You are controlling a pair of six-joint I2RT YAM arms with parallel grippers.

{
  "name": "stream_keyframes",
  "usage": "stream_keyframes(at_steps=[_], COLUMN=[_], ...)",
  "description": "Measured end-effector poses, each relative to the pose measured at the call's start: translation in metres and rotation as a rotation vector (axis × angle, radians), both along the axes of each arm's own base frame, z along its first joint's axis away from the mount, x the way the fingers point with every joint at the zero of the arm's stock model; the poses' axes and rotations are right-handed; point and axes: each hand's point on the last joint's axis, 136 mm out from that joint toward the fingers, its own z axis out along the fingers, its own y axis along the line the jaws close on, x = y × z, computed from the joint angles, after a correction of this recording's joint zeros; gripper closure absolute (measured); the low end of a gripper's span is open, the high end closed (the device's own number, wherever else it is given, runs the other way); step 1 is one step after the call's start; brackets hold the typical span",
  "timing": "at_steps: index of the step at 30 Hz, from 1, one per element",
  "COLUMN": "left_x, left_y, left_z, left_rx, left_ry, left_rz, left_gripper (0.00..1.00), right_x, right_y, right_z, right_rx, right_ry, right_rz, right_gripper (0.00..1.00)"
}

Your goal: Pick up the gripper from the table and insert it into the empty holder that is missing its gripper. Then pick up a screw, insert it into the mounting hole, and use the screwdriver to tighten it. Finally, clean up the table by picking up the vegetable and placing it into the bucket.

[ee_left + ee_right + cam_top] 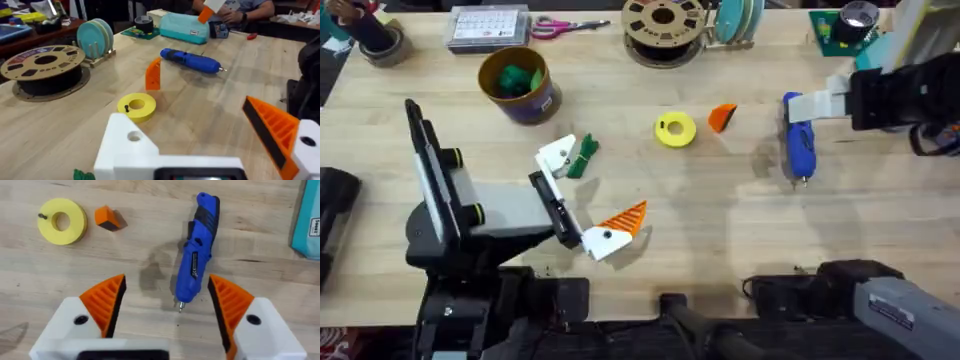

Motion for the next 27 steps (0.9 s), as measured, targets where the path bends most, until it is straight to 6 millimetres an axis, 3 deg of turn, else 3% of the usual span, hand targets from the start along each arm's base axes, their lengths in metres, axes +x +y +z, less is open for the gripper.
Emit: stream_keyframes(at_steps=[27], left_x=[-0.0048], left_y=[-0.0027], left_z=[-0.0002], left_rx=[0.007], left_ry=[-0.015], left_rz=[-0.032], left_gripper=[0.010], right_x=[0.0000], right_y=[0.0000], right_z=[0.0000], right_rx=[0.000], right_ry=[0.000], right_rz=[0.000], right_gripper=[0.004])
